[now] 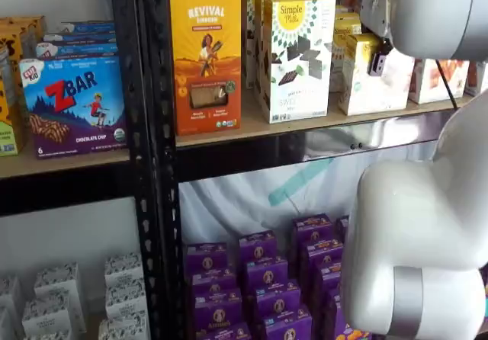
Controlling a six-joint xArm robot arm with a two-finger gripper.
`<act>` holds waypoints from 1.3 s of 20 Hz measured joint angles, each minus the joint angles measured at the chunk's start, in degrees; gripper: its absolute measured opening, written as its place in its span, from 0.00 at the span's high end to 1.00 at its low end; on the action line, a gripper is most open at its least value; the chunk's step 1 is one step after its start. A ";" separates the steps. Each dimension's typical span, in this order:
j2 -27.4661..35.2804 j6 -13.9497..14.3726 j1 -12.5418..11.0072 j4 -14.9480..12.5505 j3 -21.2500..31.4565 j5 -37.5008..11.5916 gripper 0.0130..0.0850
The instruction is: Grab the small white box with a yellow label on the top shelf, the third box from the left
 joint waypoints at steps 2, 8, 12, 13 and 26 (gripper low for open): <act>0.08 0.00 0.00 -0.19 -0.15 0.24 0.61; -0.02 -0.12 -0.16 0.07 -0.13 0.34 0.61; 0.02 -0.08 -0.19 0.25 -0.41 0.93 0.67; -0.04 -0.05 -0.18 0.25 -0.40 0.99 0.67; -5.76 0.33 -0.45 0.20 2.08 8.31 0.67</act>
